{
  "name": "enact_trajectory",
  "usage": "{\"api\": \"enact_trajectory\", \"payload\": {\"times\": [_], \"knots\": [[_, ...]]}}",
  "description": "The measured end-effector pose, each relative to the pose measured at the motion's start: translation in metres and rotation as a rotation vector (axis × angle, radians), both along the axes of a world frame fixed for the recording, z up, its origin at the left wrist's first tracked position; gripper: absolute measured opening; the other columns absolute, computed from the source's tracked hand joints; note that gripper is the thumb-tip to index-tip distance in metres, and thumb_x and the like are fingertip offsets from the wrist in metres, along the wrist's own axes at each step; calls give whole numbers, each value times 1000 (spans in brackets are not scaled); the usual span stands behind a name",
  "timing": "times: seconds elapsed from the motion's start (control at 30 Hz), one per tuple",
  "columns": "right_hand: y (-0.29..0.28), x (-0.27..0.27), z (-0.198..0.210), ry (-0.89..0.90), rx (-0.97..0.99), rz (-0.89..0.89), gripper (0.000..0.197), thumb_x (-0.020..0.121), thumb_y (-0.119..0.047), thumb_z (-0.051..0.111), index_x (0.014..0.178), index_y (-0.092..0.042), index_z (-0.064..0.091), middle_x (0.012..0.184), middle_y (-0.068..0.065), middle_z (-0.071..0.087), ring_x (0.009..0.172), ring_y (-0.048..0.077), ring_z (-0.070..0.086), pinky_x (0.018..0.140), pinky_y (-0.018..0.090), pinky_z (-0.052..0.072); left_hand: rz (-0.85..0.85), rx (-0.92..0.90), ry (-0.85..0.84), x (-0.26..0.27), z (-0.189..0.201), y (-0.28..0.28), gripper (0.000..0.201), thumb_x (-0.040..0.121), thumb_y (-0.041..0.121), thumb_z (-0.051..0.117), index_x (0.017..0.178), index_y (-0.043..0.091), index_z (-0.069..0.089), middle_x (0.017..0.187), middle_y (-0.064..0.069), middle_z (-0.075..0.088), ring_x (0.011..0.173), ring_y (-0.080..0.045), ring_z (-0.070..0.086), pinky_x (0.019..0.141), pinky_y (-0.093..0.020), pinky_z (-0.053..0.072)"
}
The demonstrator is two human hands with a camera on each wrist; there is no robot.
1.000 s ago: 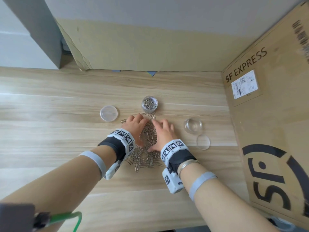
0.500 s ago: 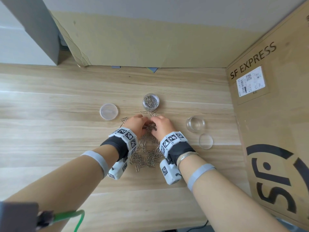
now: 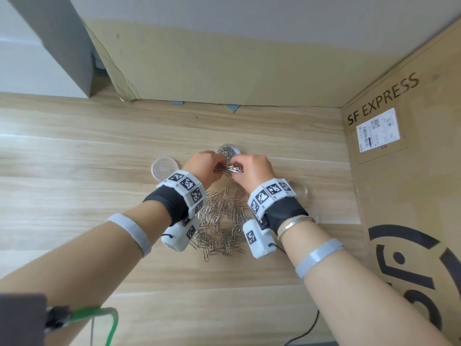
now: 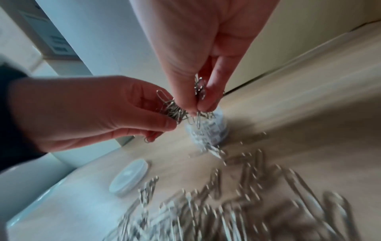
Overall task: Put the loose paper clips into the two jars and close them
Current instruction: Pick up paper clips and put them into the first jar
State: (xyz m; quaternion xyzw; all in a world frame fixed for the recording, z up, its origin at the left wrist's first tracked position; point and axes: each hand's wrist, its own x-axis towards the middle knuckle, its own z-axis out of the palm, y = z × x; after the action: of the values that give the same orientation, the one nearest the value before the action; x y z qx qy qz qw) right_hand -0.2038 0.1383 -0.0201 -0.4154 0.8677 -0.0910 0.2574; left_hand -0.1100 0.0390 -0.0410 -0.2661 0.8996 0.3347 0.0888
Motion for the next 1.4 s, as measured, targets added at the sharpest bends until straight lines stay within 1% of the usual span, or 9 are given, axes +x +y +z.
{"api": "enact_trajectory", "payload": {"times": [0.27, 0.53, 0.67, 0.83, 1.1, 1.2, 1.27, 1.33, 1.4], "knots": [[-33, -17, 3, -26, -64, -108, 29, 83, -9, 61, 107, -21, 69, 108, 6, 71, 99, 25, 65, 88, 34, 53, 74, -22, 12, -24, 8, -29, 22, 84, 5, 58, 105, 6, 65, 105, -15, 68, 99, -30, 60, 85, -33, 46], [-33, -17, -10, -95, -24, -119, 35, 82, -13, 66, 116, -21, 64, 109, 2, 72, 101, 20, 66, 92, 31, 52, 84, -22, -30, -23, -1, -33, 20, 84, 6, 57, 101, 6, 66, 103, -15, 69, 98, -30, 61, 84, -34, 47], [-30, -23, -8, -176, -103, -221, 30, 85, -16, 63, 114, -21, 66, 108, 2, 72, 99, 17, 68, 93, 27, 51, 89, -22, -10, -27, 1, -33, 19, 84, 7, 57, 102, 7, 66, 104, -14, 69, 99, -29, 61, 83, -31, 46], [-22, -32, -11, -227, -178, -333, 20, 92, -19, 53, 99, -16, 71, 100, 7, 74, 89, 24, 70, 85, 40, 57, 78, -34, 23, -36, 3, -28, 17, 85, 7, 57, 99, 7, 66, 102, -13, 69, 94, -27, 62, 72, -27, 42], [2, -39, -20, -212, -163, -372, 18, 90, -15, 53, 92, -16, 71, 94, 8, 74, 90, 23, 70, 85, 41, 56, 76, 34, 25, -43, 1, -18, 25, 85, 13, 62, 109, 8, 65, 110, -11, 68, 101, -25, 61, 84, -28, 46], [8, -38, -21, -207, -141, -365, 19, 90, -14, 52, 93, -17, 70, 95, 7, 74, 89, 23, 69, 85, 41, 56, 131, 59, 61, -41, 3, -17, 25, 92, 14, 52, 113, 8, 65, 113, -10, 68, 102, -24, 63, 87, -26, 46], [9, -37, -20, -185, -124, -355, 20, 91, -15, 51, 95, -19, 70, 97, 5, 74, 89, 21, 69, 86, 37, 56, 214, 134, 107, -40, 4, -19, 27, 94, 10, 45, 115, 6, 63, 114, -12, 68, 101, -28, 65, 91, -30, 49], [10, -36, -19, -164, -79, -322, 21, 91, -14, 51, 102, -19, 68, 103, 3, 72, 89, 18, 67, 83, 26, 53, 310, 260, 147, -38, 3, -23, 29, 95, 5, 40, 115, 4, 60, 112, -15, 68, 91, -31, 68, 82, -37, 56], [11, -32, -19, -145, 6, -255, 24, 90, -16, 53, 113, -18, 63, 112, 3, 68, 94, 17, 63, 83, 24, 47, 371, 279, 157, -34, 1, -27, 29, 95, 4, 37, 113, 5, 59, 108, -14, 67, 78, -30, 67, 65, -34, 56]]}}
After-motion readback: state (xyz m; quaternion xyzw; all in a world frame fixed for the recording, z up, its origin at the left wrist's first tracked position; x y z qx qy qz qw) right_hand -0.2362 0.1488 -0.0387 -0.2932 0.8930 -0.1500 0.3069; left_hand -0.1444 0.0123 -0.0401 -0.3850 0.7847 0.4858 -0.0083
